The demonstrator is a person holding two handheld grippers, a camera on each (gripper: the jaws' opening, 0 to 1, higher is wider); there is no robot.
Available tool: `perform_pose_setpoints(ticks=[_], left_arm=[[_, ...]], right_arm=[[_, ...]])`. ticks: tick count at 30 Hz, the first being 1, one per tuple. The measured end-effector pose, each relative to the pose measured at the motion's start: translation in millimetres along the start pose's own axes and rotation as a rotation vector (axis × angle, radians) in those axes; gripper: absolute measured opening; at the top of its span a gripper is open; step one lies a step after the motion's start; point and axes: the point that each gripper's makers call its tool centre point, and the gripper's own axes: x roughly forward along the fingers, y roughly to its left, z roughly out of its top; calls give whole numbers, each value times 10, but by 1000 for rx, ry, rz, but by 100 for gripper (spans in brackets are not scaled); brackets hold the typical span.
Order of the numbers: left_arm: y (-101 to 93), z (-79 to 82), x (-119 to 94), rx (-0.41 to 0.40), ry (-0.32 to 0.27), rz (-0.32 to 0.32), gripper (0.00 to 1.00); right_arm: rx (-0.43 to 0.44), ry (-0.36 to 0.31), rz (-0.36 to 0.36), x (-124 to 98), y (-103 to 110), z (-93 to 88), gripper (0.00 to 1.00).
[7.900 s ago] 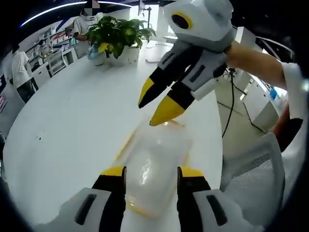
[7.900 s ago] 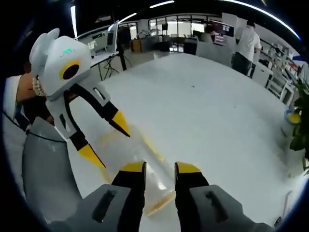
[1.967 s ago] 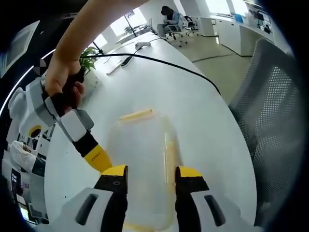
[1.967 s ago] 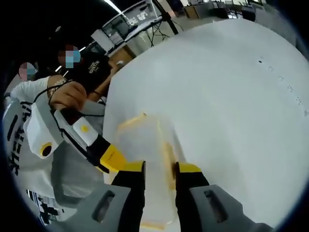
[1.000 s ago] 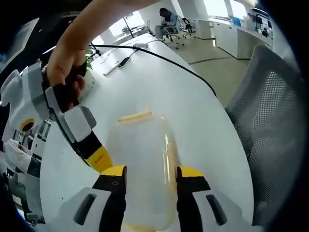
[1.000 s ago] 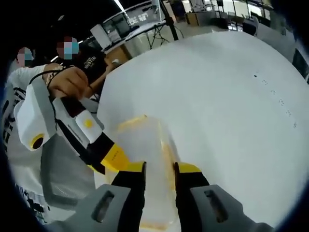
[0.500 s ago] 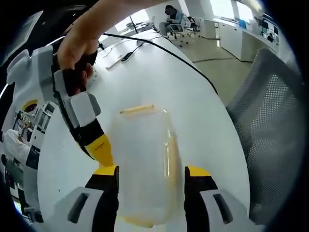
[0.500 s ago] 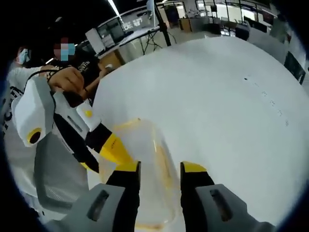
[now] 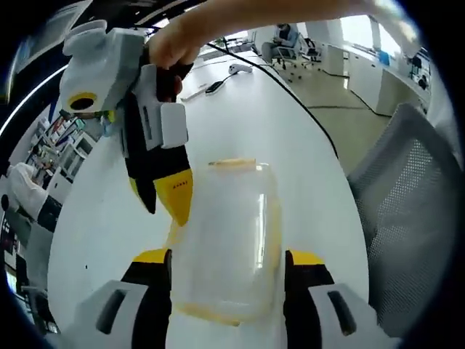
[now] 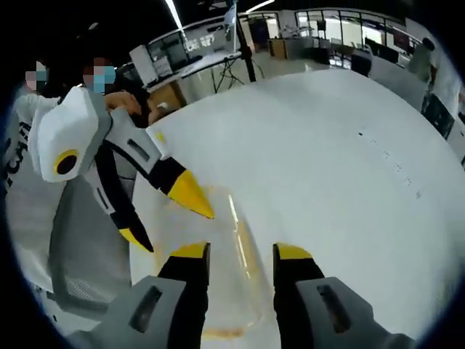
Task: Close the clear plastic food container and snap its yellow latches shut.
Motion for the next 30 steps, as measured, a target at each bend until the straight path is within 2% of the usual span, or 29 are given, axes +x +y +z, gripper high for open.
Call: perform_pose_setpoints(ticks=[6, 11, 16, 18, 20, 22, 25, 27, 30], left_arm=[[113, -49, -54, -64, 2, 8, 68], [189, -101, -114, -117, 3, 0, 74], [250, -154, -147, -112, 10, 6, 76], [286, -139, -162, -126, -11, 12, 83], [390, -69, -186, -117, -61, 57, 91], [492, -77, -208, -100, -53, 110, 99], [497, -57, -227, -115, -70, 96, 99], [472, -100, -215, -138, -58, 78, 99], [438, -175, -186, -115, -29, 65, 99]], right_arm=[[-35, -5, -21, -75, -12, 12, 39], [-67, -14, -40, -163, 44, -10, 51], [-85, 12, -62, -224, 35, -134, 60], [-91, 14, -69, -241, 44, -169, 64], [-95, 18, -72, -259, 61, -211, 69], [-93, 21, -79, -273, 71, -244, 75], [-104, 25, -98, -300, 77, -289, 80], [-108, 31, -105, -320, 82, -318, 81], [-113, 38, -112, -341, 87, -350, 84]])
